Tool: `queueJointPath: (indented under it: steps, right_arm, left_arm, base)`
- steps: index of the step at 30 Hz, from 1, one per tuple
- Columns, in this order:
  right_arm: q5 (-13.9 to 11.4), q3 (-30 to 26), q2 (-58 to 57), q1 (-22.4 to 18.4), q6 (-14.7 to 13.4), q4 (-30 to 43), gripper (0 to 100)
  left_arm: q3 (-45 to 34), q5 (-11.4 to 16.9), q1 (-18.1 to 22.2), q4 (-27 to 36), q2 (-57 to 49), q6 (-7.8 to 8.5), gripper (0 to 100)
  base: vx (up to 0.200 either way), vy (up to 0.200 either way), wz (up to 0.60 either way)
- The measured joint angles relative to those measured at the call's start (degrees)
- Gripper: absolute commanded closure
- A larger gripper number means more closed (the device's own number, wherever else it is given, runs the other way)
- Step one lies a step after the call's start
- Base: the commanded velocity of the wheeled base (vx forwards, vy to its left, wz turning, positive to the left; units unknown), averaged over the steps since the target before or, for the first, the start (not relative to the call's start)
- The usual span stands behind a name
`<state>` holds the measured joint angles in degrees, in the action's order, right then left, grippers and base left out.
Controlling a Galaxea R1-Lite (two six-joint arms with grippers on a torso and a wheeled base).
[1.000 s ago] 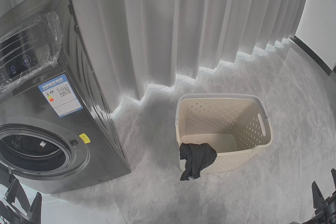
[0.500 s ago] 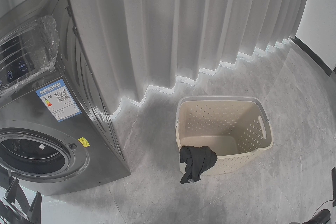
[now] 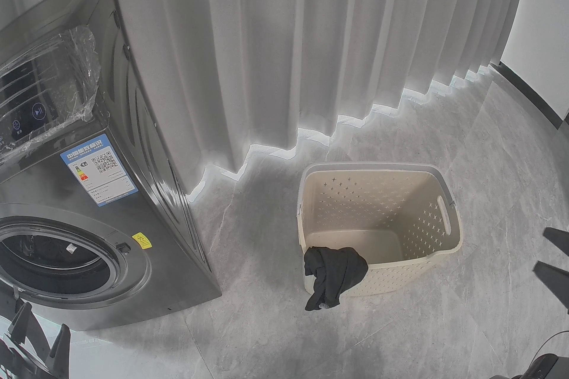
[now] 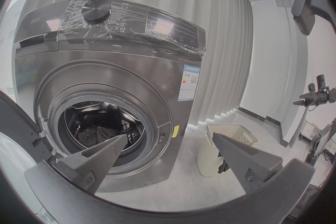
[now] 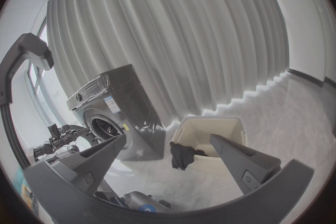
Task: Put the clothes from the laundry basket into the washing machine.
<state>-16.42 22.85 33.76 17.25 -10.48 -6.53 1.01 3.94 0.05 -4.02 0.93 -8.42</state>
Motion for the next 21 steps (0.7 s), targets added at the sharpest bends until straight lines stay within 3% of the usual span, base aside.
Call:
queueJointPath:
  steps: [2, 10, 16, 21]
  right_arm:
    - [-0.62, -0.11, 5.4, 1.55, -0.46, -2.94, 0]
    - [-2.21, -0.44, 27.23, 5.6, -2.07, -14.04, 0]
    - [-2.46, -0.88, 38.81, 9.26, -5.0, -18.26, 0]
    - [-1.8, -1.49, 45.65, 10.19, -5.85, -22.97, 0]
  left_arm:
    - [0.0, -0.02, -0.02, 0.0, 0.0, -0.05, 0]
    - [0.0, -0.06, -0.05, 0.0, 0.0, -0.13, 0]
    - [0.0, -0.06, -0.05, 0.0, 0.0, -0.22, 0]
    - [0.0, -0.06, -0.05, 0.0, 0.0, -0.27, 0]
  base:
    - [0.2, 0.0, 0.0]
    - [0.0, 0.0, 0.0]
    - [0.0, 0.0, 0.0]
    - [0.0, 0.0, 0.0]
